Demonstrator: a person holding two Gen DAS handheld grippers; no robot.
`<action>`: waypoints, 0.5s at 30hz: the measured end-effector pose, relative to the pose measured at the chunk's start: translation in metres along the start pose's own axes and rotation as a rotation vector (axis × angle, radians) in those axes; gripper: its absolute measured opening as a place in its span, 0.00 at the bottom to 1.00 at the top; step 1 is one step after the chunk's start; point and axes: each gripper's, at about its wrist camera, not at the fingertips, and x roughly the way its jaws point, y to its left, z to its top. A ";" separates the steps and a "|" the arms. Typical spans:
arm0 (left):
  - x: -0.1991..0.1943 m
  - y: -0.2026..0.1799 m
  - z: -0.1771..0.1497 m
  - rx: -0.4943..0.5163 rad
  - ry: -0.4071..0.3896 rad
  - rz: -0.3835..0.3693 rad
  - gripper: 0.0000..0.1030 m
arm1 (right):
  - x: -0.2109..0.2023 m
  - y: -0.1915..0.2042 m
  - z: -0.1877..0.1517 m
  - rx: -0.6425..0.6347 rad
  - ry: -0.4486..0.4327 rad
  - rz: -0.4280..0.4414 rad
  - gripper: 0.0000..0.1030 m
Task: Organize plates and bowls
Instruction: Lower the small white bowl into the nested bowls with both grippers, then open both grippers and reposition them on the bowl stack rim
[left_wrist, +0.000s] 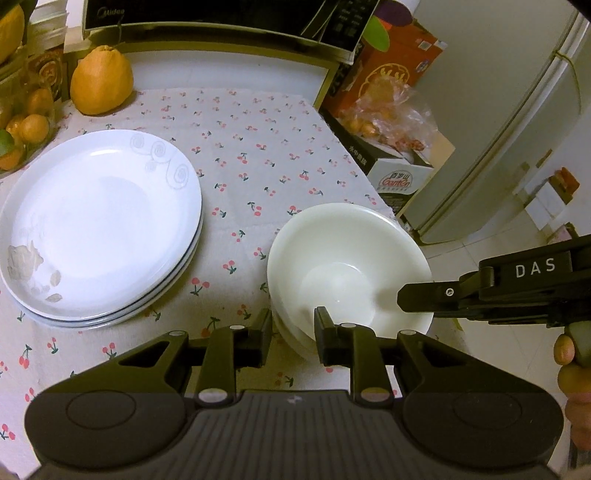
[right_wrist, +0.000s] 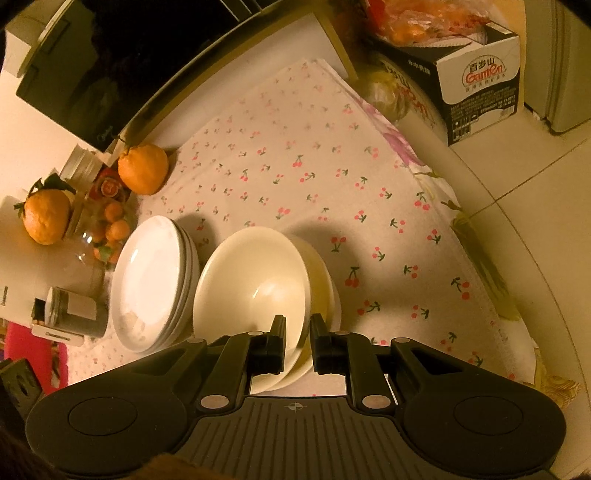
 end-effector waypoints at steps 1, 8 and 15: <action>0.000 0.000 0.000 -0.001 0.001 0.000 0.22 | 0.000 -0.001 0.000 0.003 0.001 0.002 0.16; 0.002 0.001 0.000 0.004 0.006 0.003 0.23 | -0.004 -0.002 0.002 0.003 -0.002 0.008 0.20; 0.002 0.002 0.000 0.006 0.008 0.006 0.23 | -0.008 -0.004 0.003 0.001 -0.012 0.009 0.22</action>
